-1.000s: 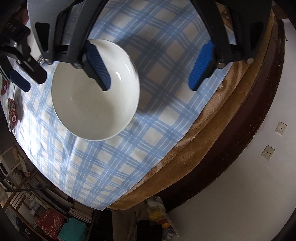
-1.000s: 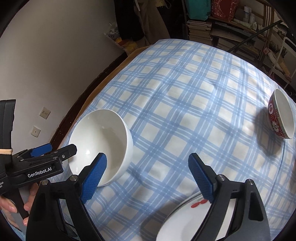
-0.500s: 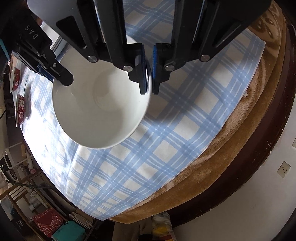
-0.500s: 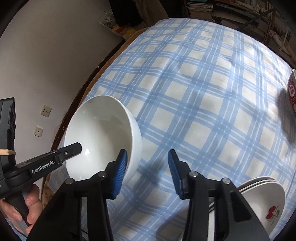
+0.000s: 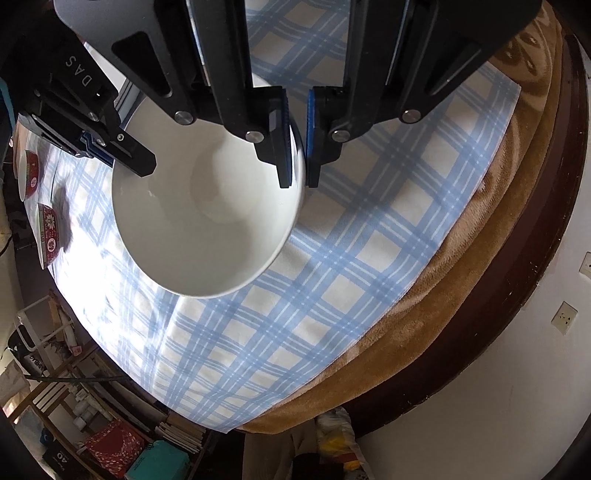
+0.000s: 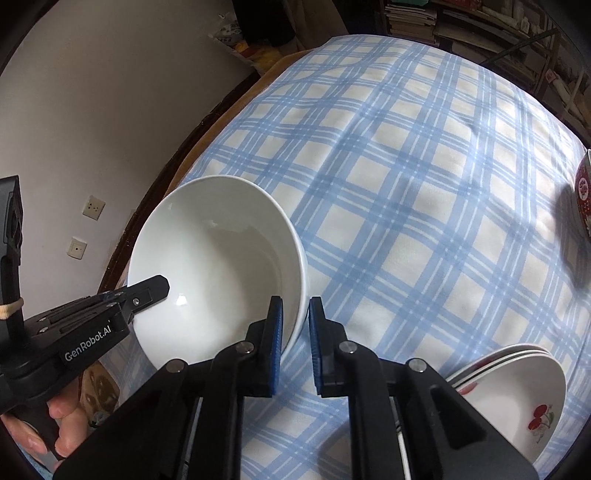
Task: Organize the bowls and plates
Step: 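Close the left tool on the white bowl rim while the right tool grips another white bowl, then carry both white bowls beside the plate stack and open both tools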
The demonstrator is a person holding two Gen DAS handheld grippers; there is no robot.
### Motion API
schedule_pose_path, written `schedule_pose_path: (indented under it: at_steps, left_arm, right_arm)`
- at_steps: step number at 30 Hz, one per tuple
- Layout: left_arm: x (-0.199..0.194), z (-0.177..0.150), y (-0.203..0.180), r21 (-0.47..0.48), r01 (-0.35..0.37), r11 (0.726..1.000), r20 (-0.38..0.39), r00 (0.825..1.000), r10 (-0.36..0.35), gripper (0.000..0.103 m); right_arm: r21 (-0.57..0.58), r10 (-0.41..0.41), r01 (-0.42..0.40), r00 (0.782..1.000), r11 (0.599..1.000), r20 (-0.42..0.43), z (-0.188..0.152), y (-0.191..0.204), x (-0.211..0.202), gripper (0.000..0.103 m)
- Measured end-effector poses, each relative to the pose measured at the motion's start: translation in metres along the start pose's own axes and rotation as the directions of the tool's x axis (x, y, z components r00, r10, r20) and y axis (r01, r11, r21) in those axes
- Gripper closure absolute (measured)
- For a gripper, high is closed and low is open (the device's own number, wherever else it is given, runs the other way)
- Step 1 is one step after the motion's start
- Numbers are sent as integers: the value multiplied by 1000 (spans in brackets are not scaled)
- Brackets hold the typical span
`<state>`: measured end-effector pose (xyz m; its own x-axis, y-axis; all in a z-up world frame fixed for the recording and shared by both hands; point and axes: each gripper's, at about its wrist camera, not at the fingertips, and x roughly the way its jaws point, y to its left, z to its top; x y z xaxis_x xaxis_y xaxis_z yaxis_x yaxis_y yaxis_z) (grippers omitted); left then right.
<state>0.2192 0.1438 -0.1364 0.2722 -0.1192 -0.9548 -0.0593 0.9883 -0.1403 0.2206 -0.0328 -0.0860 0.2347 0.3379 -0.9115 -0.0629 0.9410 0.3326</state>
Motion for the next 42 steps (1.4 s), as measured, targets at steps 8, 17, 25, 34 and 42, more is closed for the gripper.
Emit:
schedule_pose_path:
  at_steps: [8,17,25,34,42]
  left_arm:
    - [-14,-5,-28,57,19,998,37,999,-21,95]
    - [-7,-9,-59,144,37,989,9,999,-39,95]
    - [7,-11,-78,181,30,983,-14,1000,-27,95]
    - [23,-9,-86,193,31,981,-18,999,-28,95]
    - [25,-8,-81,173,48,984,-42,998,-41,95]
  right_arm:
    - [28,-8,7,999,1000,39,-7,-20,-26,88]
    - [53,-31,28,998,998,53,-19,-47,-43,88]
    - [84,-38,34,998,996,51,-28,-67,-41,87]
    - [155,2,-12,998,988,66,-28,-87,-32,87]
    - [58,-83,79,994,995,70,-28,-71,-30,86]
